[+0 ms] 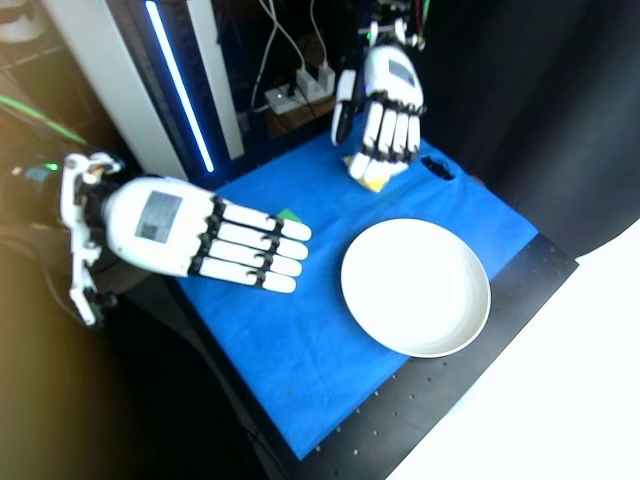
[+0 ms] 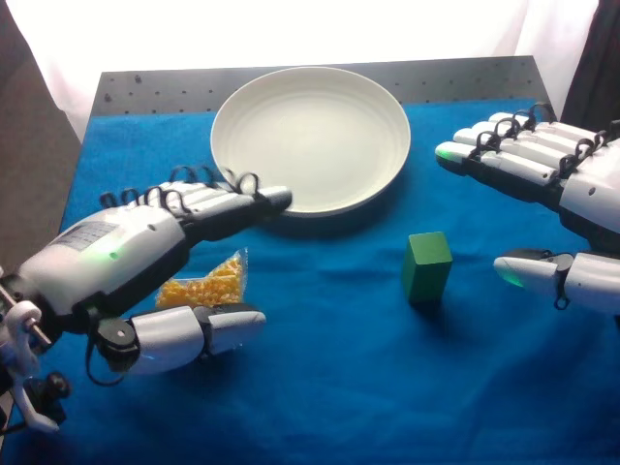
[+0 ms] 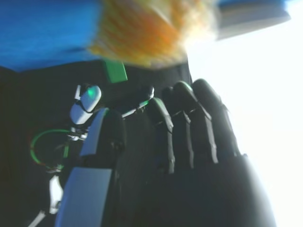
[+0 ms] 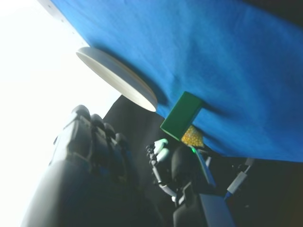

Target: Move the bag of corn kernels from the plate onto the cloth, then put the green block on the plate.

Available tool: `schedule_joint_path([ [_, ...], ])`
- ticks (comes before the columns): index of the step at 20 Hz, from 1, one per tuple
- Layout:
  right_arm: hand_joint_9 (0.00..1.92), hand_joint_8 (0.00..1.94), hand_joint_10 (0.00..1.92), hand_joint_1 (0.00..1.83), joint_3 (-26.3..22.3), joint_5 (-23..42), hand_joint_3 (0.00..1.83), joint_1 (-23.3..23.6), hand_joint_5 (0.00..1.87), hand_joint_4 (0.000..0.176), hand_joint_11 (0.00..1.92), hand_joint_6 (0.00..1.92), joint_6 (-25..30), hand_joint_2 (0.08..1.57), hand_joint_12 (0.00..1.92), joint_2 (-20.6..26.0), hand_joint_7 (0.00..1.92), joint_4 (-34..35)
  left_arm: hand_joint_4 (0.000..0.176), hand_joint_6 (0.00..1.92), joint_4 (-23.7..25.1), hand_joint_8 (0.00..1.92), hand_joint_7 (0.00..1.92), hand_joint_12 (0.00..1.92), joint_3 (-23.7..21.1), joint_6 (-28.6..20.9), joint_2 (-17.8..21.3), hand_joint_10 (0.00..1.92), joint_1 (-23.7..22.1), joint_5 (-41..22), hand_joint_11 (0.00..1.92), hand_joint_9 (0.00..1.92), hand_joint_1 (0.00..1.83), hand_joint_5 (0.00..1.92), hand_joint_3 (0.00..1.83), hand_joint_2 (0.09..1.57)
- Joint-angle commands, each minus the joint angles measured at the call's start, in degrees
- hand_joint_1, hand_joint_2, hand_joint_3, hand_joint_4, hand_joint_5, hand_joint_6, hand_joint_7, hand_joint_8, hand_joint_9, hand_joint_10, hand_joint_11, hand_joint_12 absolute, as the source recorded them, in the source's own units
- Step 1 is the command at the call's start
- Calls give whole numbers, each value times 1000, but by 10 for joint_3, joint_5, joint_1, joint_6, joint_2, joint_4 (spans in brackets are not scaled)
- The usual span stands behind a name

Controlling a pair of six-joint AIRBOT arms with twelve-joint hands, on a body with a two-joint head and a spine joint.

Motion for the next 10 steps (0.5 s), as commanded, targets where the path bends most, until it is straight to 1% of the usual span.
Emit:
schedule_joint_path([
  [1,30,1,22,469,0,69,4,2,8,0,0,8,6,1340,925,2,3,1,83,0,5,0,0,4,1,-1,3,1,-2,-87,0,0,431,1,0,1123],
  [2,30,1,22,469,1,74,4,2,8,0,0,8,19,1340,925,2,3,-8,83,0,-5,0,0,4,0,4,6,1,2,-95,0,0,431,1,0,1123],
  [3,31,8,30,464,5,81,0,2,6,0,0,3,48,1321,1003,1,20,-27,135,0,-18,0,0,0,-3,12,14,0,9,-109,0,0,397,0,0,1103],
  [5,53,17,44,484,20,85,0,2,21,0,0,9,98,1307,1003,0,45,-59,132,0,-37,0,0,0,-9,19,24,0,23,-132,0,0,406,0,0,1098],
  [6,74,20,78,560,24,84,0,2,34,0,0,16,100,1283,960,-3,81,-64,136,0,-45,0,0,0,-11,19,28,0,29,-142,0,0,403,0,0,1102],
  [7,11,18,386,612,27,84,0,2,53,0,0,40,100,1263,1052,-8,152,-64,155,0,-54,0,0,0,-13,19,32,0,36,-156,0,0,415,0,0,1101],
  [8,1,26,503,608,30,84,0,2,68,0,0,57,100,1258,1208,-13,196,-64,149,0,-61,0,0,0,-16,20,34,0,42,-169,0,0,452,0,0,1101],
  [9,0,36,596,633,33,81,0,3,101,0,0,79,101,1245,1328,-18,250,-64,153,0,-68,0,0,9,-18,21,36,0,47,-181,19,0,437,0,0,1099],
  [10,0,42,692,644,39,76,0,3,116,0,0,91,108,1239,1408,-26,289,-64,157,0,-74,0,0,13,-20,21,38,0,54,-193,26,0,432,0,0,1102],
])
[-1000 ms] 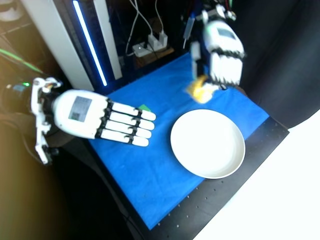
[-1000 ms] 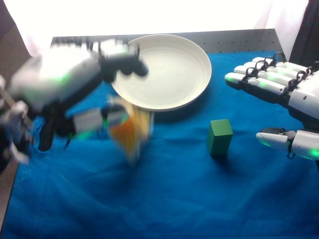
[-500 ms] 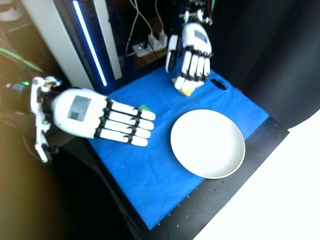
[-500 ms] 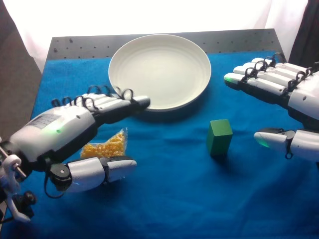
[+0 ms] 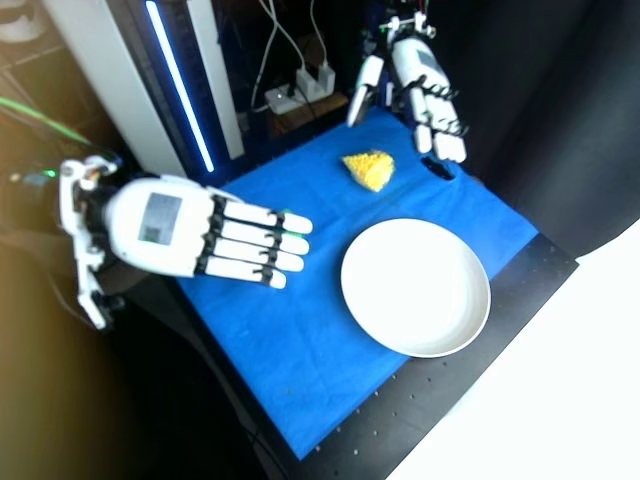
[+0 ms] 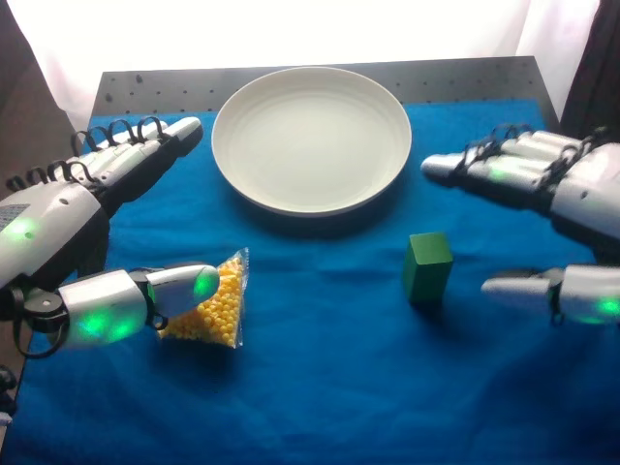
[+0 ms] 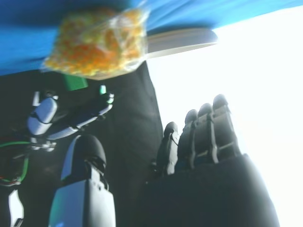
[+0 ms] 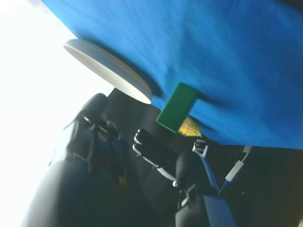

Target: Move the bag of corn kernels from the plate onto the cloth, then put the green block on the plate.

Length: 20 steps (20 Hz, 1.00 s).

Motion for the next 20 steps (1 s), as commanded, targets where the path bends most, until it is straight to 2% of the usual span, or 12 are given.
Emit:
schedule_joint_path([
  [1,0,52,857,611,3,60,0,3,127,0,0,106,8,1245,1514,-3,340,9,127,0,4,0,0,8,-1,-3,5,0,1,-87,10,0,451,0,1,1117],
  [3,0,66,1040,643,11,50,0,3,112,0,0,220,11,1247,1661,-15,377,9,105,4,-11,0,0,0,-5,-3,7,0,13,-106,0,0,485,10,4,1127],
  [7,34,90,1121,701,26,38,0,6,85,0,0,419,22,1240,1696,-39,434,9,107,9,-21,0,0,0,-7,-3,7,0,20,-117,0,0,499,27,6,1135],
  [8,152,640,1370,809,30,30,0,10,47,0,0,820,22,1243,1814,-45,458,9,110,6,-21,0,0,0,-7,-3,7,0,21,-118,0,0,510,23,9,1146],
  [10,444,951,1416,988,38,14,0,17,332,0,139,879,22,1227,1894,-56,697,9,99,9,-21,0,0,0,-7,-3,7,0,21,-115,0,0,499,31,13,1166],
  [11,571,1284,1467,1147,42,9,1,21,475,0,289,1343,22,1265,1916,-61,828,9,96,9,-22,0,0,17,-6,-3,7,0,21,-112,37,0,491,34,11,1167],
  [12,645,1405,1564,1182,45,5,0,23,527,0,401,1381,22,1271,1920,-66,847,9,106,8,-23,0,0,23,-6,-3,6,0,21,-111,47,0,488,32,11,1169],
  [13,710,1392,1606,1207,48,1,0,25,612,0,492,1317,22,1246,1921,-70,887,9,113,7,-24,0,0,25,-5,-3,4,0,21,-110,43,0,495,33,10,1172],
  [14,753,1352,1603,1217,50,0,0,28,648,0,493,1302,22,1232,1921,-73,912,9,121,5,-25,0,0,157,-5,-3,4,0,21,-109,8,0,503,35,0,1175],
  [16,775,1529,1824,1205,51,0,5,38,642,0,568,1257,22,1255,1921,-73,839,2,130,0,-25,0,0,271,-5,-3,4,0,21,-108,0,0,488,23,0,1177],
  [19,826,1520,1812,1208,51,0,0,61,653,0,620,1239,22,1251,1921,-66,847,-15,133,1,-26,0,0,230,-5,-3,3,0,23,-108,0,0,456,20,0,1156],
  [20,735,1471,1690,1206,51,0,0,71,640,0,484,1307,22,1250,1921,-64,853,-19,128,0,-26,0,0,271,-5,-3,3,0,23,-108,0,0,449,19,0,1159],
])
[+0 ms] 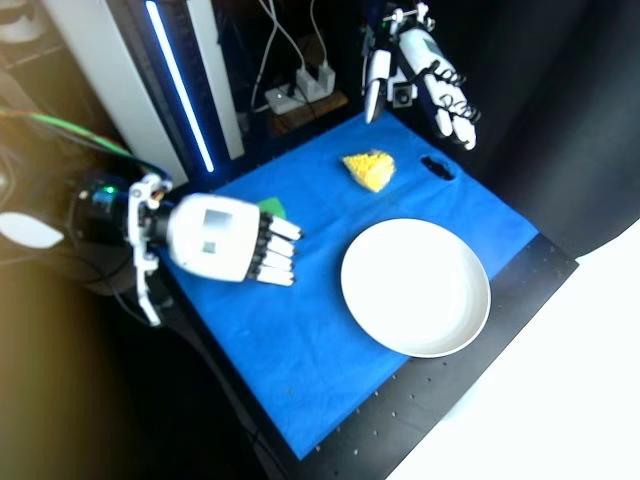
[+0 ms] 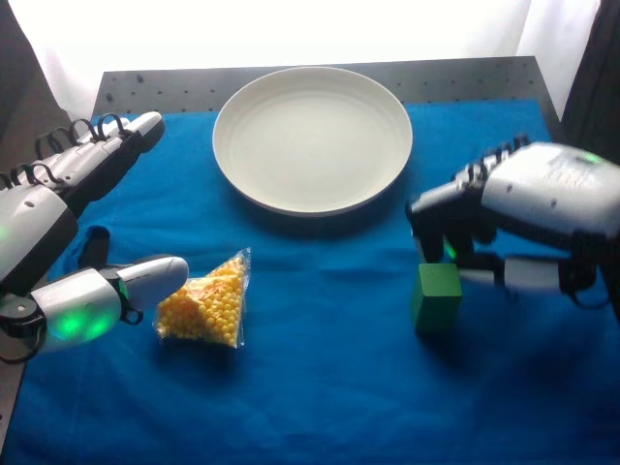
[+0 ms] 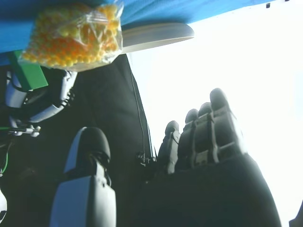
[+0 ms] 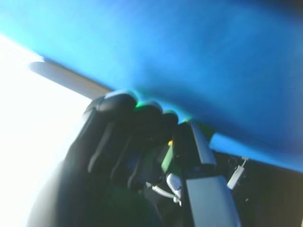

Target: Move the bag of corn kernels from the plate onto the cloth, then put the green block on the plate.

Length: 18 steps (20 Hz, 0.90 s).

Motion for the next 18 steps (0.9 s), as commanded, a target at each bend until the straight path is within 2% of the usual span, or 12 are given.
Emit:
schedule_joint_path([
  [1,703,1480,1657,1178,1,67,5,12,618,0,511,1379,1,1264,1921,2,821,5,137,0,12,0,0,276,2,-3,-1,0,-3,-67,0,0,432,3,1,1163],
  [3,662,1524,1618,1142,2,67,8,33,587,0,577,1463,1,1292,1921,8,757,-8,111,0,12,0,0,197,3,-3,-2,0,-3,-65,0,0,451,2,1,1177],
  [4,721,1469,1530,1145,3,67,0,43,614,0,646,1449,1,1281,1876,10,776,-13,109,0,11,0,0,123,4,-3,-2,0,-3,-64,0,0,441,1,0,1178],
  [6,794,1363,1342,1150,7,67,0,61,632,0,703,1474,1,1266,1709,13,805,-16,127,0,11,0,0,10,5,-3,-4,0,-3,-62,0,0,420,0,2,1185],
  [7,805,1455,1437,1167,11,67,0,68,638,0,723,1390,5,1265,1793,13,805,-17,127,0,10,0,0,1,5,-3,-4,0,-3,-62,0,0,436,0,2,1186],
  [9,781,1455,1467,1174,25,67,0,74,656,0,683,1354,37,1257,1842,10,811,-26,131,0,10,0,0,0,6,-3,-6,0,-3,-61,0,0,427,0,1,1185],
  [12,809,1499,1614,1168,19,70,6,74,514,0,830,1492,40,1297,1919,11,797,-35,128,3,10,0,0,8,6,-3,-6,0,-3,-64,16,0,423,9,3,1193],
  [13,560,1314,1675,869,13,73,10,73,249,0,633,1200,40,1314,1921,11,533,-38,132,4,10,0,0,5,6,-3,-6,0,-2,-65,6,0,396,14,2,1191],
  [14,430,1216,1696,745,0,85,19,73,110,0,519,1064,43,1348,1921,19,397,-46,135,4,9,0,0,0,5,-3,-5,0,-1,-67,0,0,390,14,1,1189],
  [15,328,1011,1583,712,-13,94,0,73,35,0,375,878,46,1308,1921,43,292,-55,153,7,8,0,0,0,5,-3,-5,0,0,-69,0,0,425,23,0,1177],
  [16,185,806,1498,776,-24,99,0,72,6,0,208,668,48,1249,1921,54,187,-65,171,11,7,0,0,0,4,-3,-5,0,1,-70,0,0,430,34,0,1167],
  [18,77,646,1430,717,-45,109,0,67,0,0,22,503,49,1192,1921,75,148,-83,176,8,6,0,0,0,4,-4,-5,0,3,-73,0,0,399,33,0,1175],
])
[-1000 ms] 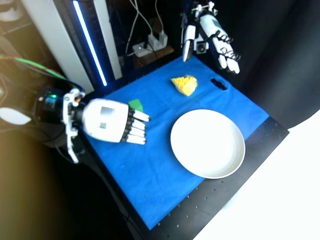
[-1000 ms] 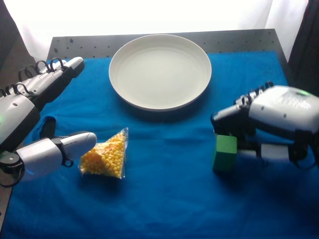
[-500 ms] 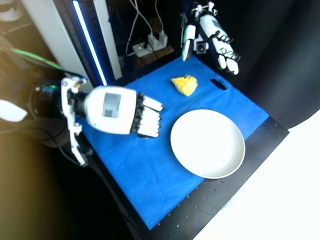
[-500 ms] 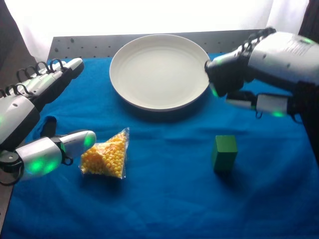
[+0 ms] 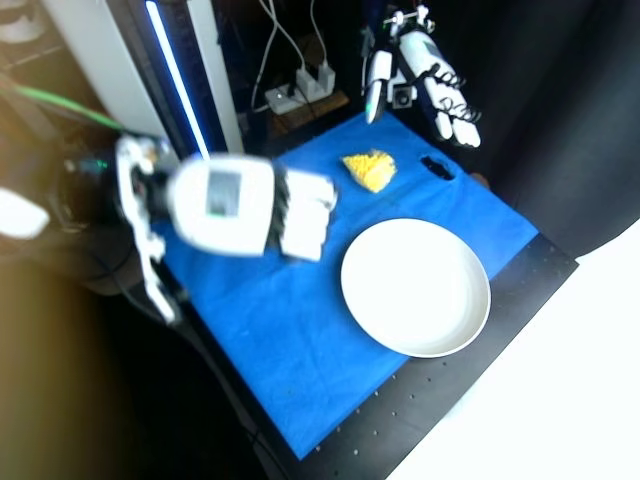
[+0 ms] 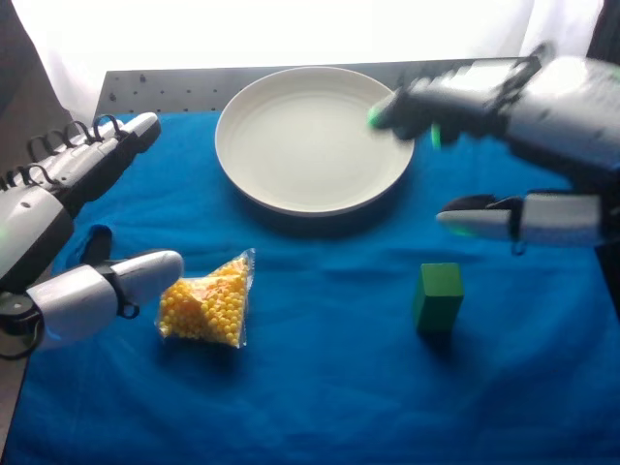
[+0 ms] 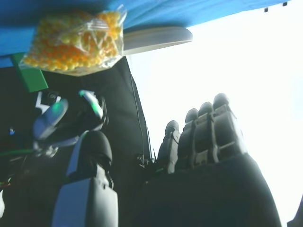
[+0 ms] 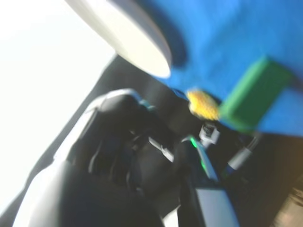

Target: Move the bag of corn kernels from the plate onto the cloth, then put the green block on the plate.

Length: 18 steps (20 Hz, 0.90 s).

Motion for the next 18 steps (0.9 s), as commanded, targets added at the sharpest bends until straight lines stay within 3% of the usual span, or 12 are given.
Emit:
schedule_joint_path([
  [1,15,558,1364,706,-6,64,0,-3,0,0,4,436,2,1144,1883,1,126,4,176,3,16,0,0,5,0,-3,0,0,-3,-69,10,0,356,23,1,1181],
  [3,0,769,1428,755,-9,74,0,-10,0,0,0,279,41,1077,1919,4,59,-29,176,1,14,0,0,0,-1,-4,0,0,-1,-71,0,0,359,18,4,1190],
  [5,0,923,1360,784,-7,74,0,-12,0,0,0,188,71,1060,1863,1,28,-63,176,0,13,0,0,0,-1,-4,1,0,0,-72,0,0,359,14,5,1193],
  [8,4,856,1414,728,-7,73,0,-23,0,0,0,219,83,1047,1921,-6,42,-75,176,0,12,0,0,0,-1,-4,0,0,0,-72,0,0,340,6,1,1190],
  [10,0,677,1175,709,-2,69,0,-32,0,0,0,269,92,1045,1886,-17,77,-80,176,1,11,0,0,0,-1,-4,0,0,0,-73,0,0,359,8,2,1194],
  [12,12,486,1127,728,3,61,4,-36,0,0,0,372,100,1071,1780,-26,102,-86,176,3,10,0,0,0,-1,-4,0,0,0,-74,0,0,368,13,2,1194],
  [15,112,422,1113,760,8,45,9,-38,43,0,71,388,101,1112,1710,-33,190,-87,176,1,9,0,0,0,-2,-4,0,0,0,-75,0,0,359,8,1,1194],
  [17,166,441,1160,818,12,36,13,-42,151,0,12,423,101,1144,1786,-39,307,-87,176,4,8,0,0,0,-2,-4,-1,0,0,-76,1,0,383,16,8,1212],
  [18,160,422,1077,856,15,31,15,-44,199,0,2,470,101,1183,1736,-44,359,-87,176,4,8,0,0,0,-2,-4,-1,0,1,-76,0,0,373,17,6,1211],
])
